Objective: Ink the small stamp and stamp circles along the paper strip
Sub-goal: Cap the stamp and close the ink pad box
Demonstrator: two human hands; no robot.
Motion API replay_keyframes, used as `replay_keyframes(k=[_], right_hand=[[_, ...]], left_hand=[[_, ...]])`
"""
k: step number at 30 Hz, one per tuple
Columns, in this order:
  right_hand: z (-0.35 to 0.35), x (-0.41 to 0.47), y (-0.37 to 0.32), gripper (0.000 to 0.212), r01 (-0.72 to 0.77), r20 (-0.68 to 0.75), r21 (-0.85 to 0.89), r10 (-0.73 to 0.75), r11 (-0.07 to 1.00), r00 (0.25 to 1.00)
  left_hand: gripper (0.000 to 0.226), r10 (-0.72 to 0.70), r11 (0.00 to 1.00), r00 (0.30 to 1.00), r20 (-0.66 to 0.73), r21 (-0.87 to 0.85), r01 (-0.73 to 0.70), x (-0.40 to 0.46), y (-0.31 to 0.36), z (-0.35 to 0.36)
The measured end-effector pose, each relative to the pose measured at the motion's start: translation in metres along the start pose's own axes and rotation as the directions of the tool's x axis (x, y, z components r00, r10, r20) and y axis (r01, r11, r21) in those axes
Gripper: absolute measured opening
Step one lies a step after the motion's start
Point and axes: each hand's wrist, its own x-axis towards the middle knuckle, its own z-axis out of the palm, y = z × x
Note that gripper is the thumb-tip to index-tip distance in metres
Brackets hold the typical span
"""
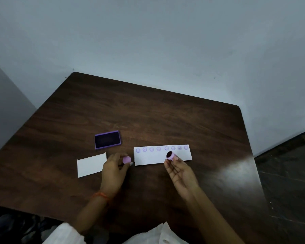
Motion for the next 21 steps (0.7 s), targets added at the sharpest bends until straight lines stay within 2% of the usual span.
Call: replay_keyframes(k=[3,6,8,10,13,16,18,21], right_hand=[[0.019,-0.003,0.009,0.017,0.055,0.051,-0.2,-0.046,0.978,0.998],[0.041,-0.01,0.017,0.022,0.123,0.096,-0.447,-0.089,0.886,0.991],[0.055,-0.015,0.021,0.02,0.235,0.179,-0.618,-0.157,0.75,0.971],[0.068,-0.018,0.025,0.02,0.382,0.307,-0.727,-0.227,0.571,0.924],[0.082,-0.019,0.033,0.021,0.541,0.463,-0.774,-0.289,0.329,0.838],[0.089,-0.016,0.04,0.017,0.617,0.556,-0.776,-0.322,0.131,0.766],[0.091,-0.015,0.043,0.015,0.64,0.586,-0.764,-0.331,0.079,0.74],[0.094,-0.013,0.044,0.013,0.65,0.599,-0.755,-0.307,0.09,0.739]], left_hand=[[0.025,-0.087,0.987,0.996,0.023,-0.137,0.089,-0.002,0.011,-0.01],[0.028,-0.107,0.97,0.994,0.037,-0.216,0.112,-0.005,0.019,-0.019],[0.031,-0.094,0.962,0.995,0.041,-0.255,0.101,-0.006,0.024,-0.025],[0.033,-0.072,0.959,0.997,0.034,-0.271,0.079,-0.007,0.026,-0.03],[0.035,-0.022,0.959,0.999,0.03,-0.283,0.03,-0.008,0.029,-0.037],[0.037,-0.003,0.953,1.0,0.029,-0.303,0.012,-0.007,0.031,-0.044],[0.039,-0.008,0.946,0.999,0.037,-0.324,0.019,-0.006,0.032,-0.047],[0.042,0.0,0.935,0.999,0.047,-0.354,0.017,-0.005,0.031,-0.053]])
